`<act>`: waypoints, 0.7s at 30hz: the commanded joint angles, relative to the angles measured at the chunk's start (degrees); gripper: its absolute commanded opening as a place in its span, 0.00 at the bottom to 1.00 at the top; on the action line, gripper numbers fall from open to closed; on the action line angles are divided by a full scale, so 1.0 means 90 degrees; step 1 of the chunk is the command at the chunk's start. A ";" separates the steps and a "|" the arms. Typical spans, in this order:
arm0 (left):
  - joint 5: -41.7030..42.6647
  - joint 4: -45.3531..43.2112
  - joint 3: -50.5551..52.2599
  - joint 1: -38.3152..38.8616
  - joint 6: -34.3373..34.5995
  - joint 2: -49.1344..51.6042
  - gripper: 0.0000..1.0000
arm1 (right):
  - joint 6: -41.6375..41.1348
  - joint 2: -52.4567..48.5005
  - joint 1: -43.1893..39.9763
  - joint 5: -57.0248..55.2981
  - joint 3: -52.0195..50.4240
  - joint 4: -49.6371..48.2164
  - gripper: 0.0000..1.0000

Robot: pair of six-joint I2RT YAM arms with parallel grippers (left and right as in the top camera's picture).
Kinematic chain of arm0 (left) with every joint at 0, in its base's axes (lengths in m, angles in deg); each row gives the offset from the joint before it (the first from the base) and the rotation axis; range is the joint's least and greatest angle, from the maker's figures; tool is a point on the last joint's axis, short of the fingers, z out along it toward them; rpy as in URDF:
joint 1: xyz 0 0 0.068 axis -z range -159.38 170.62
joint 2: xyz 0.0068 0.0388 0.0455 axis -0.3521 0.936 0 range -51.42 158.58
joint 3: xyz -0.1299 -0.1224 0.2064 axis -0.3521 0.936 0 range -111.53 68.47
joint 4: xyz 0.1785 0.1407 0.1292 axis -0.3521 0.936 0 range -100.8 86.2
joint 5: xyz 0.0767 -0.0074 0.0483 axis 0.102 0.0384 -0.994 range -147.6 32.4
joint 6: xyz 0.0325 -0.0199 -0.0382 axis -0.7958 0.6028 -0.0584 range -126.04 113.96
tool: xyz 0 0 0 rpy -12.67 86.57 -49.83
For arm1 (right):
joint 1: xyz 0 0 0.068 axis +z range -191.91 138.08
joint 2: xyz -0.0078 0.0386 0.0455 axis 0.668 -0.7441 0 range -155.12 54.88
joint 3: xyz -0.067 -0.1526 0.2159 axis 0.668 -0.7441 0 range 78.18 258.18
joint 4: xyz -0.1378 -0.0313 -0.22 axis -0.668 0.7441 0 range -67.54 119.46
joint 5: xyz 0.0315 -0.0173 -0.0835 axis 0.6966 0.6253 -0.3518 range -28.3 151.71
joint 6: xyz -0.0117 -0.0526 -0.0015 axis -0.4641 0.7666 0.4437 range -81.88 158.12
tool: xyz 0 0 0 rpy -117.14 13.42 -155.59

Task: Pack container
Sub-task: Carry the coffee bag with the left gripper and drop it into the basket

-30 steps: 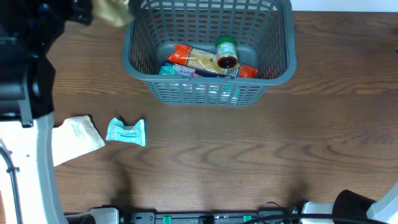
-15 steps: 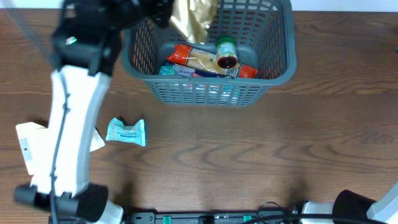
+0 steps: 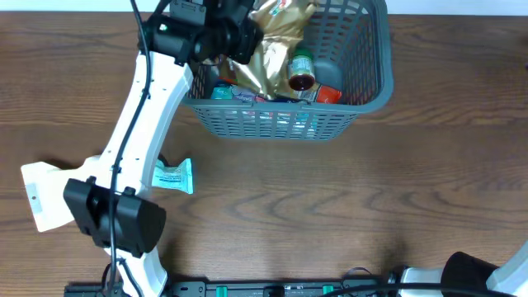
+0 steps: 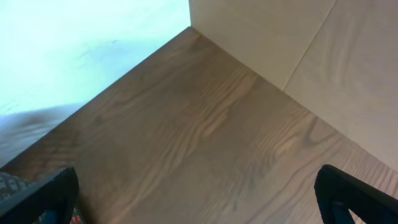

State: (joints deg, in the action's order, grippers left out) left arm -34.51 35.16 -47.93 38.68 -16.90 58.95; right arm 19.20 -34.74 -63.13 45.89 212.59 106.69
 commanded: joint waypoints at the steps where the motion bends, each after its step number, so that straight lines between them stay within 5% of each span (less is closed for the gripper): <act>1: -0.0362 -0.0066 -0.0206 -0.0027 0.0148 -0.0151 0.06 | -0.0087 -0.0032 -0.0051 -0.0002 0.0002 0.0010 0.99; 13: -0.0362 0.0175 -0.0199 -0.0027 0.0146 -0.0017 0.09 | -0.0085 -0.0032 -0.0051 -0.0002 0.0002 0.0010 0.99; 14: -0.0362 0.0172 -0.0199 -0.0027 0.0146 -0.0017 0.42 | -0.0085 -0.0032 -0.0051 -0.0002 0.0002 0.0010 0.99; 16: -0.0359 0.0129 -0.0202 -0.0027 0.0143 -0.0017 0.84 | -0.0087 -0.0032 -0.0051 -0.0002 0.0002 0.0010 0.99; 18: -0.0357 -0.0044 -0.0202 -0.0027 0.0148 -0.0027 0.97 | -0.0085 -0.0032 -0.0051 0.0000 0.0002 0.0010 0.99; 21: -0.0306 -0.0452 -0.0202 -0.0027 0.0233 -0.0095 0.99 | -0.0085 -0.0032 -0.0051 -0.0002 0.0002 0.0010 0.99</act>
State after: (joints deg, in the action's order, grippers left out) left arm -38.21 32.75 -48.08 38.51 -15.78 59.45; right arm 19.20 -34.74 -63.13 45.87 212.59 106.69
